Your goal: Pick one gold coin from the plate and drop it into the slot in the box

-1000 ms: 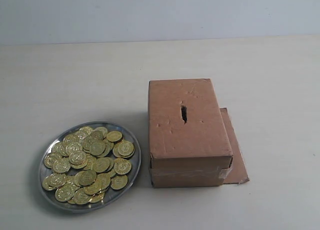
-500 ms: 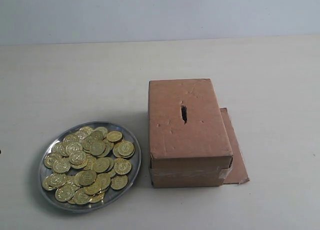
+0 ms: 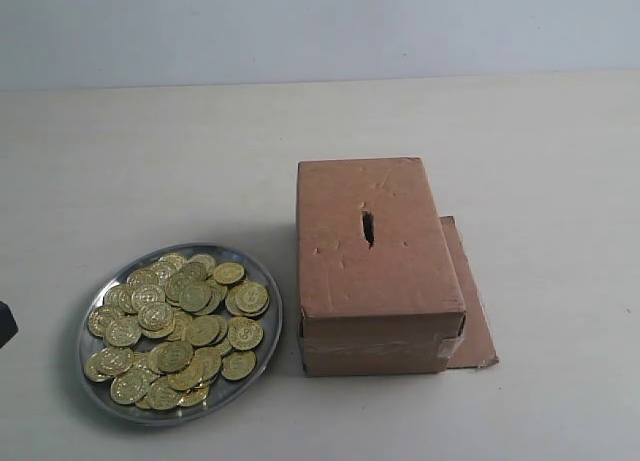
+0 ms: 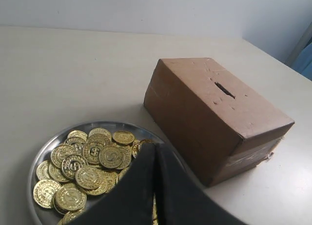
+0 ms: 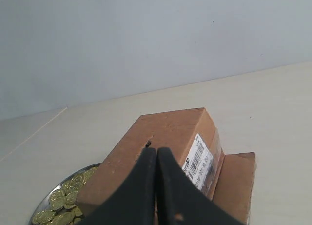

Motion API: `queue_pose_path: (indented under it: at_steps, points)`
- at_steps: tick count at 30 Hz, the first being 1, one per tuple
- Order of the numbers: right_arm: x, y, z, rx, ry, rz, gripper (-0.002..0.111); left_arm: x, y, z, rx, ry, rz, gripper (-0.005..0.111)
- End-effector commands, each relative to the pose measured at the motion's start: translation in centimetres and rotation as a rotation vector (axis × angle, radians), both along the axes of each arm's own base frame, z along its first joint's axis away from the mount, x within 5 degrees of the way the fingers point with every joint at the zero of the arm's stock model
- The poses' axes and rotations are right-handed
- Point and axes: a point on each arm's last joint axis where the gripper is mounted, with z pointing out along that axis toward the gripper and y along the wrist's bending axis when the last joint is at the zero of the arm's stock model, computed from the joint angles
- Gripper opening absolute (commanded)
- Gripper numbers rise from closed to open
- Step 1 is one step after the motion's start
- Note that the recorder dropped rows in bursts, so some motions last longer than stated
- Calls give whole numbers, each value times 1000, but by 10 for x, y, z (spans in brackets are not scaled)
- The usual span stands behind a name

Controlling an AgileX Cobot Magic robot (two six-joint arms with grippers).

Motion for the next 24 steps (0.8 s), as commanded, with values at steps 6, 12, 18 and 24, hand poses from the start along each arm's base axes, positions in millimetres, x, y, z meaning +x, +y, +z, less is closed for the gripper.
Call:
queue_pose_path:
  at_steps: [6,12,18,24]
  points:
    - [0,0,-2,-1,7,0,0,-1,0,-1,-2,2,-2,0]
    - [0,0,-2,-1,7,0,0,-1,2,0,-11,-11,12,0]
    - [0,0,-2,-1,7,0,0,1,19,8,22,-151,226,0]
    - [0,0,-2,-1,7,0,0,-1,34,10,15,-189,447,0]
